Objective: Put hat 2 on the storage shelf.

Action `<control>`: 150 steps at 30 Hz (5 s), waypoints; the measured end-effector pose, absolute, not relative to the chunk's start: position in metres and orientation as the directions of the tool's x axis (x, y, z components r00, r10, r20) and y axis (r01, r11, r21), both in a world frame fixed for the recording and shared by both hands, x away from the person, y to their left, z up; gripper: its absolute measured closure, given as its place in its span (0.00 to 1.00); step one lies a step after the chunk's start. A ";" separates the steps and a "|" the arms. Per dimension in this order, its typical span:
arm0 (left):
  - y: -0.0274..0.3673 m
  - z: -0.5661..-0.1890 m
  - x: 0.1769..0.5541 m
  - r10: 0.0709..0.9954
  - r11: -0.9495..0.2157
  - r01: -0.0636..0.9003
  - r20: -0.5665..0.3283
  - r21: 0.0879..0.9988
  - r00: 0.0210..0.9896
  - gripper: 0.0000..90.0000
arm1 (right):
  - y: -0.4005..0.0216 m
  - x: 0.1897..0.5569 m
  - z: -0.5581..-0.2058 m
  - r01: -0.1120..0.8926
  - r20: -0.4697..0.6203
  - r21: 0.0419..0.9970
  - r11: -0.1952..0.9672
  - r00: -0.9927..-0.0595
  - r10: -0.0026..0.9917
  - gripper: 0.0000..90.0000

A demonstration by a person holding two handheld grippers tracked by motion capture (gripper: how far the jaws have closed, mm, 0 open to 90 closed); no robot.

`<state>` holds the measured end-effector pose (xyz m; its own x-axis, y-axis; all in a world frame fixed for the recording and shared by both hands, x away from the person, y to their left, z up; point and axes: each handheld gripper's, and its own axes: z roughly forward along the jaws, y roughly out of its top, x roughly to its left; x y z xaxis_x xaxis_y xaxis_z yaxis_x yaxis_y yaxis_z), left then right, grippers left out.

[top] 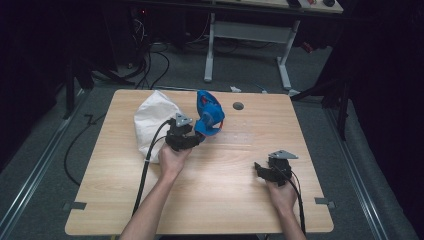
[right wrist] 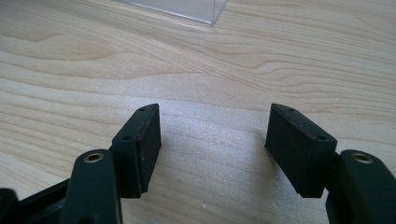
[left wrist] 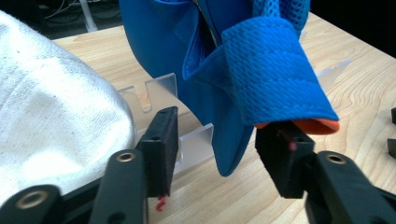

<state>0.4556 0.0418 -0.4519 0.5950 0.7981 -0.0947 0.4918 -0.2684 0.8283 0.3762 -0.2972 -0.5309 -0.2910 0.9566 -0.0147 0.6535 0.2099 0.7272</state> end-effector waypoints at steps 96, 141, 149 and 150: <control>0.121 -0.490 0.351 0.772 -0.241 0.565 -0.197 0.789 0.604 0.34 | -0.297 0.376 -0.531 0.654 -0.013 0.727 0.210 -0.293 0.956 0.39; 0.111 -0.531 0.360 0.844 -0.330 0.586 -0.047 0.741 0.535 0.33 | -0.297 0.375 -0.531 0.653 -0.014 0.726 0.213 -0.295 0.955 0.39; 0.109 -0.535 0.359 0.847 -0.348 0.572 -0.014 0.743 0.532 0.33 | -0.297 0.375 -0.531 0.654 -0.014 0.726 0.212 -0.295 0.956 0.39; 0.108 -0.535 0.359 0.848 -0.346 0.573 -0.014 0.743 0.530 0.33 | -0.297 0.375 -0.531 0.654 -0.014 0.726 0.212 -0.294 0.956 0.39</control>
<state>0.3591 0.1084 -0.5354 0.5301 0.8478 -0.0139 0.5731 -0.3462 0.7428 0.3753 -0.2968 -0.5309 -0.2945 0.9556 -0.0136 0.6542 0.2120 0.7260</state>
